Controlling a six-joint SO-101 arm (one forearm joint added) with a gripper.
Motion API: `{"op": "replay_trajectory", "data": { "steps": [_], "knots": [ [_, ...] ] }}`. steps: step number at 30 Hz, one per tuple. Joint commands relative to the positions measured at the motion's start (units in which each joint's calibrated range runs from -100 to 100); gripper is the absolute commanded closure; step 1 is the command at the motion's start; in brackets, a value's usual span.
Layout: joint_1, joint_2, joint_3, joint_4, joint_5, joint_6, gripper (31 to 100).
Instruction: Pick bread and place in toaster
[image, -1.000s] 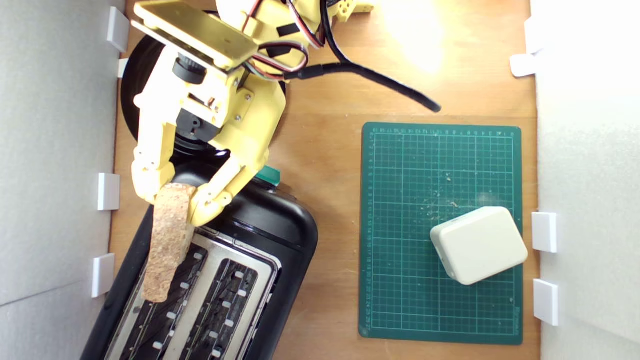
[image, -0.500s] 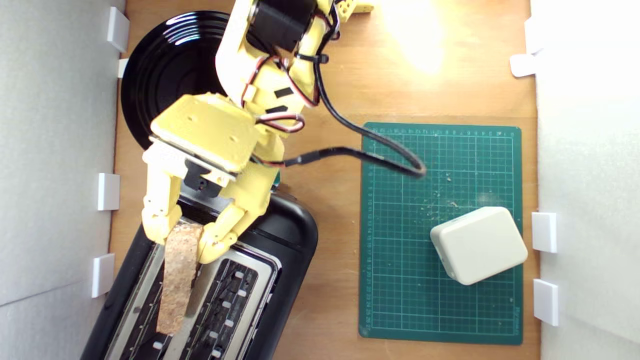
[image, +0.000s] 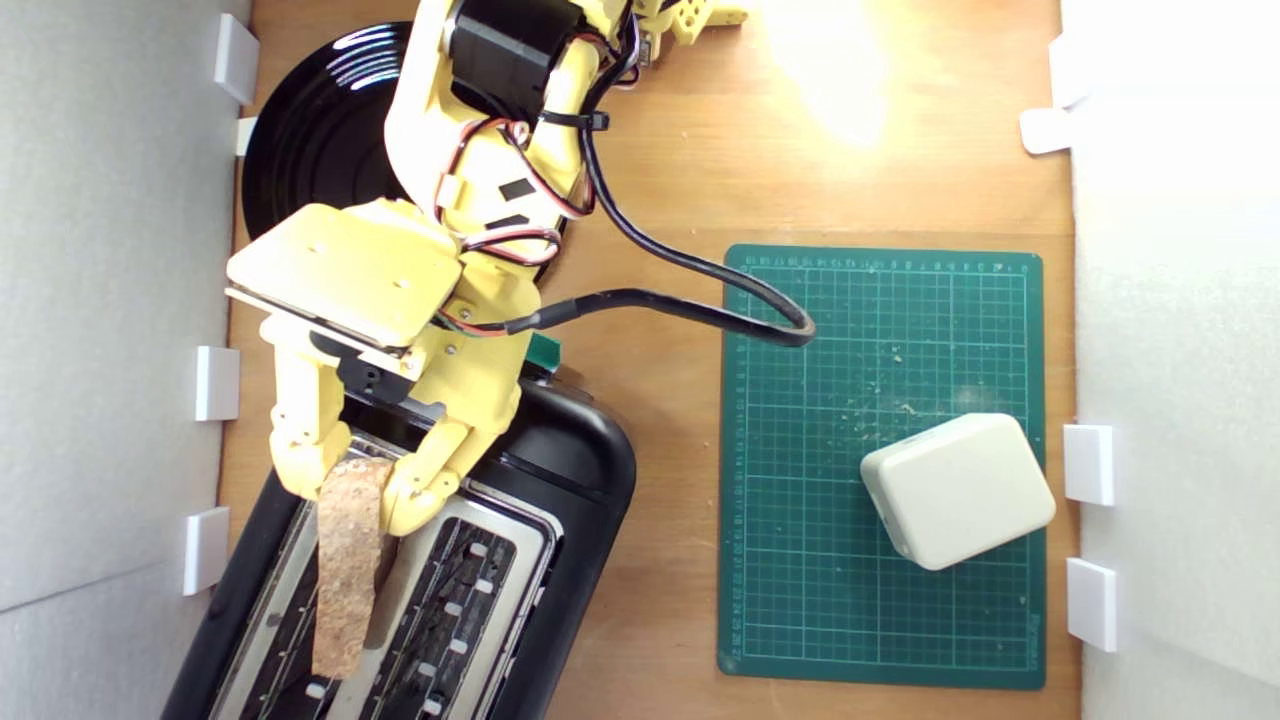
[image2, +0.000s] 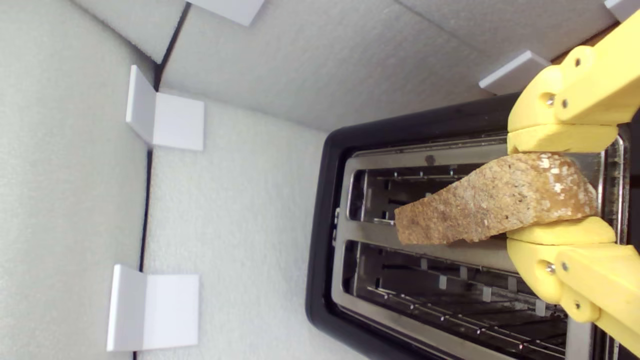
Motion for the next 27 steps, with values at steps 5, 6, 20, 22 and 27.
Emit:
{"op": "replay_trajectory", "data": {
  "steps": [5,6,20,22,27],
  "knots": [
    [4.0,3.3,0.8,-1.9,0.1,0.3,70.0],
    [4.1,3.6,0.8,-1.9,0.1,0.3,70.0],
    [3.0,11.5,0.7,-1.6,-2.8,-0.1,69.3],
    [2.2,12.6,0.7,-1.2,-2.8,-0.1,69.2],
    [1.8,13.4,0.8,-1.2,-2.8,-0.1,61.9]
  ]
}}
